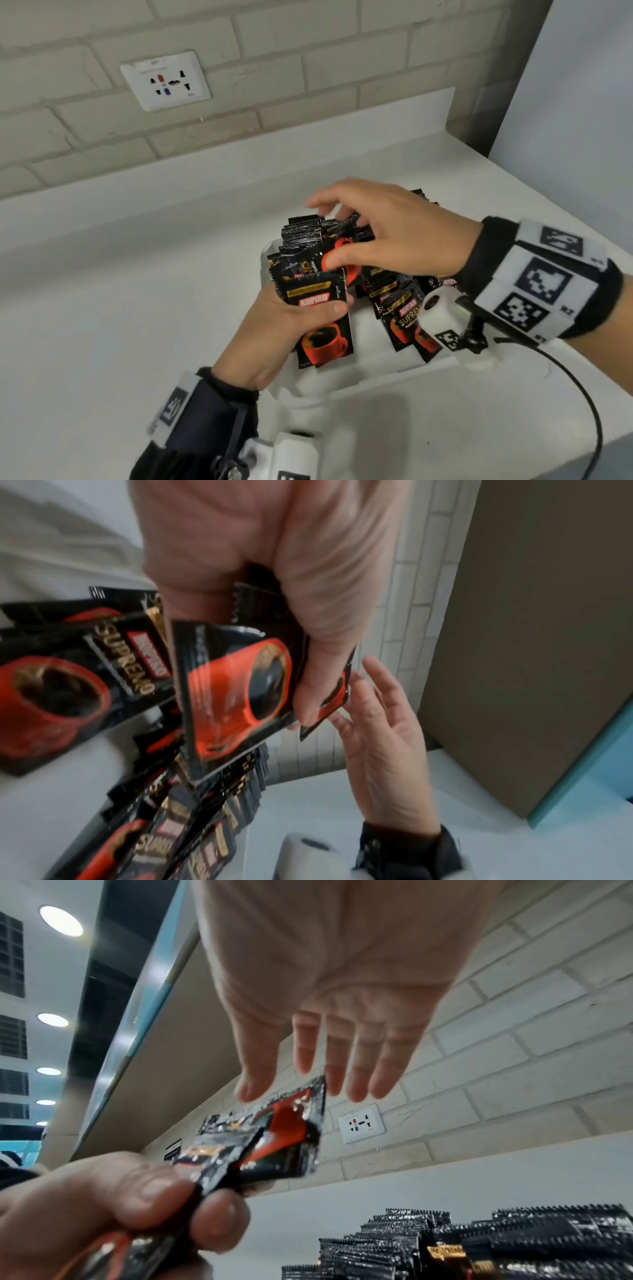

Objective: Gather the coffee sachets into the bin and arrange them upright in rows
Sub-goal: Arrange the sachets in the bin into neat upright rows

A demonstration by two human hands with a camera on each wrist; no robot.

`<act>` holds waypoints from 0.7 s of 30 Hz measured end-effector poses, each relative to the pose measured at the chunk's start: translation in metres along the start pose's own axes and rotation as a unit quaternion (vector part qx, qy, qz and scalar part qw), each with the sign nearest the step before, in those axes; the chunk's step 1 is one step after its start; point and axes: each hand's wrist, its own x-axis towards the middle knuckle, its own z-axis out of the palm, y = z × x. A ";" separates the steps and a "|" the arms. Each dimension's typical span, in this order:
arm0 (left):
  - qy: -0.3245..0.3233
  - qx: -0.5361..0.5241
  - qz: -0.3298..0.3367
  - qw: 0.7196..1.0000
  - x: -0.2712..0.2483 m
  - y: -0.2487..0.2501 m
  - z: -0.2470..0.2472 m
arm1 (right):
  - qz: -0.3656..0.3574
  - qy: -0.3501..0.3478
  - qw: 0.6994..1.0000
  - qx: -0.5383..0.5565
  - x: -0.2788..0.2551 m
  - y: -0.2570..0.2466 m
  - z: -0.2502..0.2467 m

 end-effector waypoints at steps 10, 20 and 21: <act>0.083 -0.071 -0.030 0.994 0.008 -0.008 0.006 | 0.166 0.208 0.897 0.354 -0.029 0.034 -0.009; 0.126 -0.062 -0.015 0.990 0.015 -0.009 0.030 | 0.242 0.034 0.829 0.502 -0.059 0.025 0.052; 0.119 -0.064 -0.018 0.991 0.015 -0.009 0.032 | 0.243 0.044 0.819 0.519 -0.059 0.024 0.054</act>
